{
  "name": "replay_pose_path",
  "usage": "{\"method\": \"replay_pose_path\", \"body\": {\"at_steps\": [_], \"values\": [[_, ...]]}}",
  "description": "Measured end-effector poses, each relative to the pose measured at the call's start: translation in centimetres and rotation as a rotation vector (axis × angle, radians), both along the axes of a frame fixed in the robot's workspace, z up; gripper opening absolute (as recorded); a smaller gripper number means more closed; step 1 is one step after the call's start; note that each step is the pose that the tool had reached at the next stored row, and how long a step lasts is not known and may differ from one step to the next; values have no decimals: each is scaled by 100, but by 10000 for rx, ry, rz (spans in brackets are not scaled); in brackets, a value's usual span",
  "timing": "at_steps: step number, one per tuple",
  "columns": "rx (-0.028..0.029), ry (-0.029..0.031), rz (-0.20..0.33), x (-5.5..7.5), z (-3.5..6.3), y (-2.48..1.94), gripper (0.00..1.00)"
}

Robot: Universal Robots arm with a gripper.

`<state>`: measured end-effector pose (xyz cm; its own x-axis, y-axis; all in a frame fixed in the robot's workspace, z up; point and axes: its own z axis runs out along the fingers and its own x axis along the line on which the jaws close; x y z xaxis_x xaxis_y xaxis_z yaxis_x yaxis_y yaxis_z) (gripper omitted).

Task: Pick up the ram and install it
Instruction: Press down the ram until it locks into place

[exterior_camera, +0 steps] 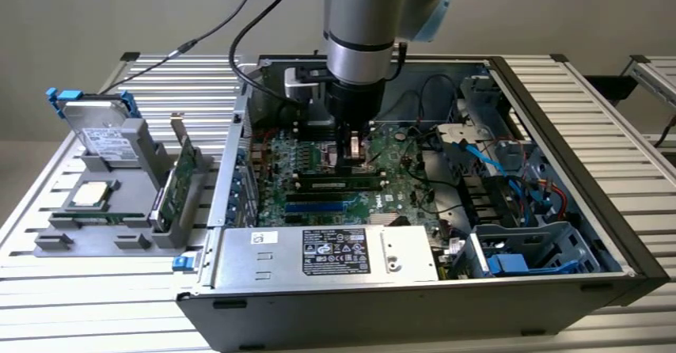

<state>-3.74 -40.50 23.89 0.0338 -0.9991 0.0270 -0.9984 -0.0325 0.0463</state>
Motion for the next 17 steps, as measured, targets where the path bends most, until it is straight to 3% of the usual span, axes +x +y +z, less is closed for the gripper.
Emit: {"method": "replay_pose_path", "body": {"at_steps": [5,9,17], "values": [[-1,0,1,4,117,0,10],[3,0,-1,10,147,-2,10],[127,2,-1,12,148,-3,10]]}}
